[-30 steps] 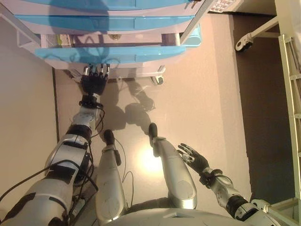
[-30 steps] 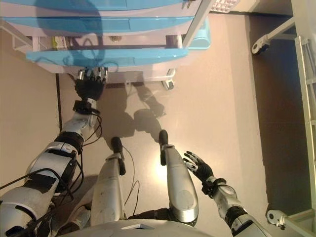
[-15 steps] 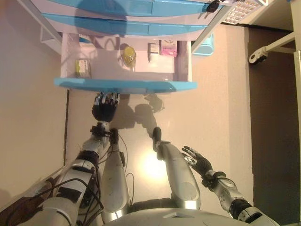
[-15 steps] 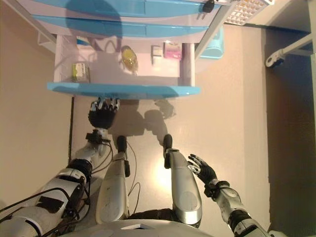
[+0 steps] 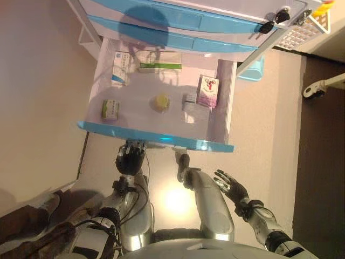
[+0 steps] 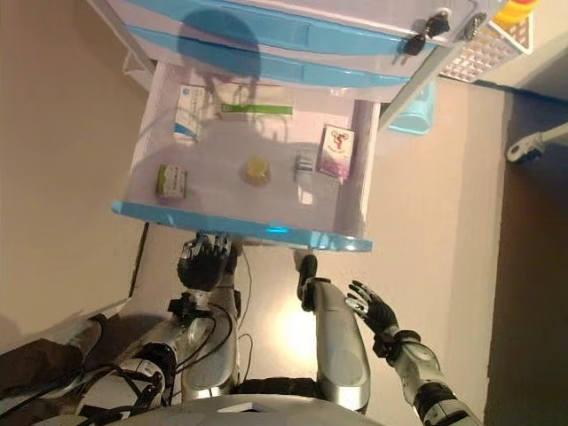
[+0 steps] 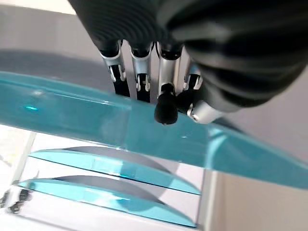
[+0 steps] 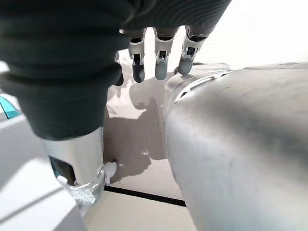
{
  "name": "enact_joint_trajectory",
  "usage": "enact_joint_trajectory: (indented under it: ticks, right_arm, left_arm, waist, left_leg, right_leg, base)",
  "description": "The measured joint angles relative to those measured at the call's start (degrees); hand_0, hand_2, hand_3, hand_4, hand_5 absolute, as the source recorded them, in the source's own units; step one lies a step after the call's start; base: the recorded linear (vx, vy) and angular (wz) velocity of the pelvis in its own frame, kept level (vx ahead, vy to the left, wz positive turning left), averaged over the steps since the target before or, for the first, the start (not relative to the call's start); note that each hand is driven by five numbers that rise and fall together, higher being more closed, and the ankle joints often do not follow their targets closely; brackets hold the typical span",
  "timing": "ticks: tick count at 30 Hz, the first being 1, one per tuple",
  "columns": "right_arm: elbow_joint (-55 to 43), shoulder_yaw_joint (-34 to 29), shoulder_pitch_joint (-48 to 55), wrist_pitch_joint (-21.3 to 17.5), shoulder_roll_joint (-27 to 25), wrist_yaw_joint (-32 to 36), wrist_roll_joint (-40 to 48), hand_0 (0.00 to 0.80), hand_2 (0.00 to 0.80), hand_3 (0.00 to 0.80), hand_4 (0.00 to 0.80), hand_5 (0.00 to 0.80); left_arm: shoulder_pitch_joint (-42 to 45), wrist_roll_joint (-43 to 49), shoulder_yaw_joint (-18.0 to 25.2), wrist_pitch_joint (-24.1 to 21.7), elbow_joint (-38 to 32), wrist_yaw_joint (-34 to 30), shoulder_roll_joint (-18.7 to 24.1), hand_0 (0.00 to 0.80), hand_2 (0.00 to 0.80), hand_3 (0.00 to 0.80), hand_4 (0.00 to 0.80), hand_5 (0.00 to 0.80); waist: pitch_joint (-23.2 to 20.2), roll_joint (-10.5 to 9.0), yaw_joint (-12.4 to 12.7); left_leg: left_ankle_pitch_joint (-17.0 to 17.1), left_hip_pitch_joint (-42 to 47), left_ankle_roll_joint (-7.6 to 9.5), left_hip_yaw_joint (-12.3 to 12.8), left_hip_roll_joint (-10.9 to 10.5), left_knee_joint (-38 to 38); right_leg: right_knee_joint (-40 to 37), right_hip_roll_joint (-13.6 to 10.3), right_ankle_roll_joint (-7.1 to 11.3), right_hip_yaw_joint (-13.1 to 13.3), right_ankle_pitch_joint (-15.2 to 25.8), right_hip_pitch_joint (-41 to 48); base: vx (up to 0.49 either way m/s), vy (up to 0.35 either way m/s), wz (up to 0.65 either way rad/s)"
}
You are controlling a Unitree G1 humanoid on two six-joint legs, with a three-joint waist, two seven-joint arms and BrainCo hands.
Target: Open the drawer and pick up the medicine
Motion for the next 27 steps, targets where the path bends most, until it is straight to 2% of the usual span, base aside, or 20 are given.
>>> enact_joint_trajectory:
  ticks: [3, 6, 10, 11, 12, 16, 22, 27]
  right_arm:
    - [0.1, -1.03, -0.02, -0.29, 0.46, 0.1, 0.03, 0.0, 0.0, 0.0, 0.0, 0.0]
    - [0.17, -2.15, 0.01, -0.92, 0.52, 0.4, 0.05, 0.0, 0.0, 0.0, 0.0, 0.0]
    - [1.67, -2.56, -0.37, -1.82, 0.69, 1.09, 0.05, 0.0, 0.0, 0.0, 0.0, 0.0]
    - [1.94, -2.8, -0.35, -1.88, 0.77, 1.25, 0.04, 0.0, 0.0, 0.0, 0.0, 0.0]
    - [2.4, -3.52, -0.34, -1.88, 1.02, 1.26, 0.04, 0.0, 0.0, 0.0, 0.0, 0.0]
    - [4.35, -4.76, -0.36, -2.55, 2.08, 1.53, 0.03, 0.0, 0.0, 0.0, 0.0, 0.0]
    - [6.7, -6.14, -0.23, -2.66, 2.54, 2.76, -0.02, 0.0, 0.0, 0.0, 0.0, 0.0]
    - [9.02, -6.96, 0.5, -2.93, 2.62, 2.93, -0.08, 0.0, 0.0, 0.0, 0.0, 0.0]
  left_arm:
    - [0.0, 1.27, 0.75, 1.21, 0.34, 1.22, -0.01, 0.8, 0.8, 0.8, 0.8, 0.8]
    - [0.02, 0.6, 4.84, 1.52, 1.34, 1.89, -0.27, 0.8, 0.8, 0.8, 0.8, 0.8]
    - [3.29, 0.6, 6.42, 1.72, 5.32, 3.42, 2.3, 0.8, 0.8, 0.8, 0.8, 0.8]
    - [4.64, 0.61, 6.79, 2.25, 6.39, 4.34, 2.88, 0.439, 0.439, 0.439, 0.439, 0.439]
    - [5.84, 0.61, 7.11, 2.51, 7.35, 5.35, 3.24, 0.0, 0.0, 0.0, 0.0, 0.0]
    - [8.76, 0.65, 8.38, 3.42, 9.94, 10.6, 4.31, 0.0, 0.0, 0.0, 0.0, 0.0]
    - [8.64, 0.56, 8.85, 3.69, 11.36, 17.54, 4.71, 0.0, 0.0, 0.0, 0.0, 0.0]
    - [8.64, 0.56, 10.14, 3.36, 13.12, 23.31, 4.65, 0.0, 0.0, 0.0, 0.0, 0.0]
  waist:
    - [-0.01, 0.07, 0.03]
    - [-0.13, 0.31, 1.44]
    - [-0.19, 0.6, 2.24]
    - [-0.19, 0.6, 2.66]
    - [-0.2, 0.6, 3.05]
    - [-0.27, 0.53, 3.64]
    - [-0.69, 0.36, 3.22]
    - [-4.35, 0.2, 3.02]
  left_leg:
    - [0.33, 0.56, 0.21, -1.09, 0.1, 0.05]
    - [0.45, 1.27, 0.03, -1.34, 0.13, -0.09]
    - [0.83, 1.68, -0.62, -1.34, -0.16, -0.48]
    - [0.88, 1.84, -0.7, -1.34, -0.29, -0.82]
    - [0.86, 1.87, -0.72, -1.29, -0.35, -0.83]
    - [0.86, 2.25, -0.72, -1.28, -0.71, -1.05]
    - [0.84, 3.38, -0.73, -1.06, -1.14, -1.68]
    - [0.82, 3.22, -0.75, -1.06, -1.15, -1.69]
  right_leg:
    - [0.03, 0.1, -0.22, -1.39, -0.73, 1.33]
    - [0.08, 0.09, -0.35, -1.78, -1.25, 2.11]
    - [0.09, -0.22, -0.05, -2.12, -1.82, 2.91]
    - [0.12, -0.34, 0.05, -2.11, -1.95, 3.01]
    - [0.12, -0.44, 0.11, -2.11, -1.99, 3.1]
    - [0.25, -1.09, 0.47, -2.61, -2.39, 3.84]
    - [0.13, -1.12, 0.77, -1.41, -2.55, 4.65]
    - [-0.27, -1.09, 0.9, -1.43, -2.64, 4.55]
  base:
    - [0.03, -0.045, 0.21]
    - [0.033, -0.02, 0.14]
    - [0.028, 0.008, 0.15]
    - [0.029, 0.015, 0.13]
    - [0.016, 0.02, 0.1]
    - [0.014, 0.043, 0.12]
    - [0.007, 0.021, 0.01]
    - [0.0, 0.0, 0.0]
